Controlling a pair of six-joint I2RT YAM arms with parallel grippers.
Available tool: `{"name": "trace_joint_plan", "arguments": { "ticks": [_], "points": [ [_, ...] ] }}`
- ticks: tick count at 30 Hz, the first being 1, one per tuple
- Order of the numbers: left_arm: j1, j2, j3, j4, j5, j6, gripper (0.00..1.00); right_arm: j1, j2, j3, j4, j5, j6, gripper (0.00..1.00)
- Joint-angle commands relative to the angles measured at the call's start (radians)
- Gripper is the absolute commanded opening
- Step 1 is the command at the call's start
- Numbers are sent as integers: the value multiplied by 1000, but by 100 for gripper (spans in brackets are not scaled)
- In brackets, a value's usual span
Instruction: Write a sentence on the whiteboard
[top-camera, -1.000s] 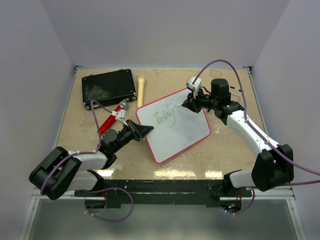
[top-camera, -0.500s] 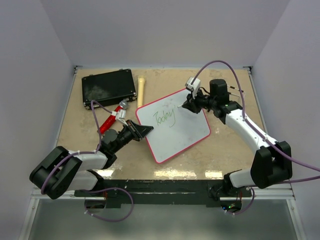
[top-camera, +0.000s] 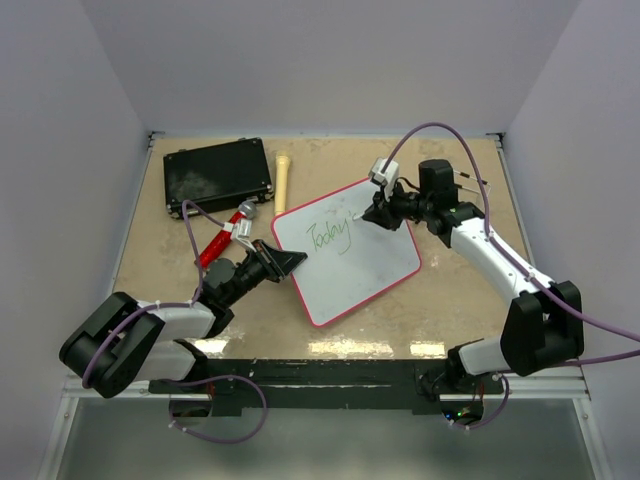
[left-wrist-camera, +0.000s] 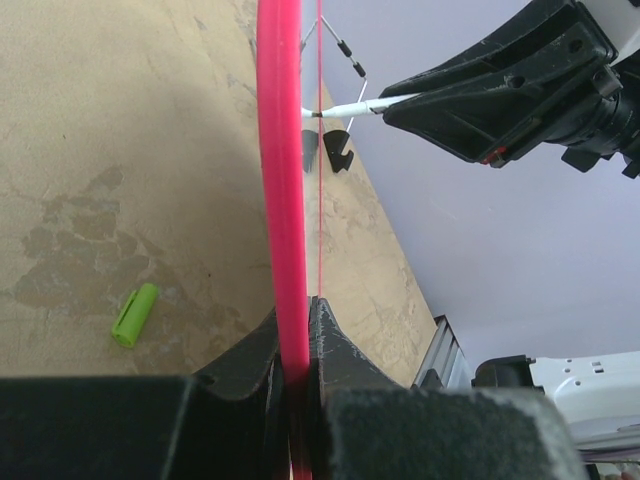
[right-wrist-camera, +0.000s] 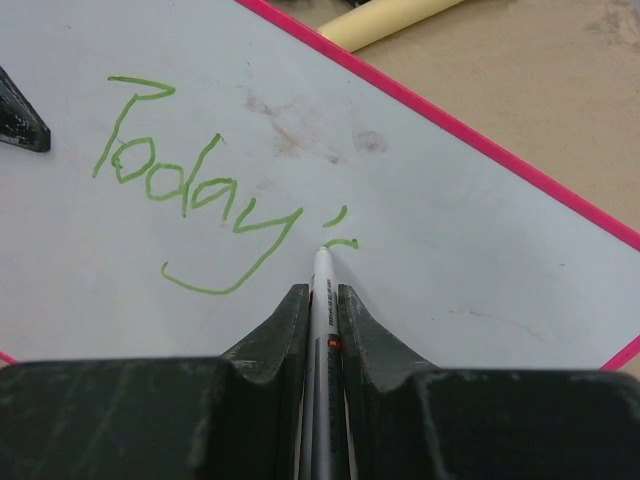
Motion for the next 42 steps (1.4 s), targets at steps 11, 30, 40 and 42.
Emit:
{"name": "trace_joint_plan", "arguments": {
  "ticks": [11,30,40,42],
  "points": [
    [-4,-1,15,99,36,63,0,0,-20,10,-39,112,-15,0],
    [-4,4,13,104,32,63,0,15,-17,41,-148,-37,-88,0],
    [-4,7,8,109,34,61,0,-23,-131,130,-86,-121,-10,0],
    [-4,9,10,110,32,61,0,-34,-157,112,-82,-123,-10,0]
  ]
}}
